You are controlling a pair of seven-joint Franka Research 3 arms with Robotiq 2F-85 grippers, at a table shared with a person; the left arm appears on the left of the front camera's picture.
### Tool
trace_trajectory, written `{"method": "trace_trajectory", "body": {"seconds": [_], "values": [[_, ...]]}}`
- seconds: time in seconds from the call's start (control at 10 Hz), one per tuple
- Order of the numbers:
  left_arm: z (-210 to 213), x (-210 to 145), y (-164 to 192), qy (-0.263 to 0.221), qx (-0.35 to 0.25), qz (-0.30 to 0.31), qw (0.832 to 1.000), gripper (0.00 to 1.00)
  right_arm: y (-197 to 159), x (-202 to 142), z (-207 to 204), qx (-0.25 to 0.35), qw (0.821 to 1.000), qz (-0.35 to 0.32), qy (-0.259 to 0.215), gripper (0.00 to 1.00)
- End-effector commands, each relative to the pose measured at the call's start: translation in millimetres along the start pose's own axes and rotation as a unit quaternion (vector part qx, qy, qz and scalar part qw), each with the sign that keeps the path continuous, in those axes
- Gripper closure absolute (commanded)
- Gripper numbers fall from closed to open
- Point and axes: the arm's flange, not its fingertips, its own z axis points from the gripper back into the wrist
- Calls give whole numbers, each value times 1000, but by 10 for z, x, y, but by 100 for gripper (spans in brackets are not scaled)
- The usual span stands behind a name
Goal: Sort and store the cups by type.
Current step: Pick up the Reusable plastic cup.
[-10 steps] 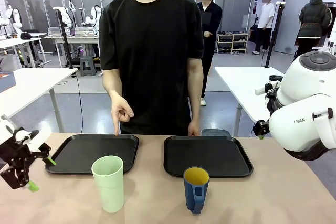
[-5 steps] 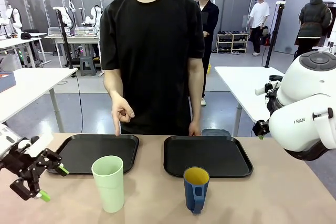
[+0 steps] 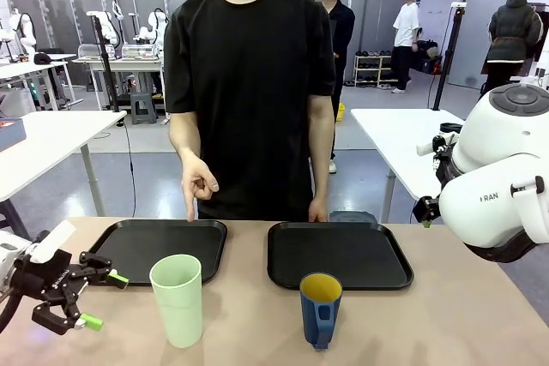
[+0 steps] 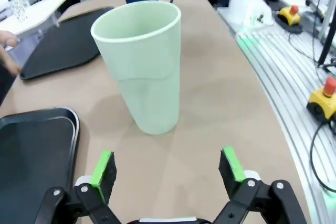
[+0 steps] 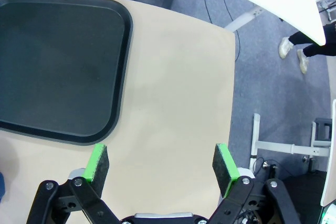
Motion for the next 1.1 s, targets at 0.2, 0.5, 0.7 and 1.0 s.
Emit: {"method": "trace_trajectory", "body": {"seconds": [0.2, 0.5, 0.7, 1.0], "values": [[-99, -178, 135, -102, -13, 45, 994, 0, 3, -2, -6, -3, 1000, 2, 0, 0], [-160, -166, 187, -137, -22, 60, 989, 0, 3, -2, -6, -3, 1000, 2, 0, 0], [-175, -98, 242, -135, -15, 68, 988, 0, 3, -2, -6, -3, 1000, 2, 0, 0], [-171, -172, 122, -123, -24, 57, 990, 0, 3, -2, -6, -3, 1000, 2, 0, 0]]}}
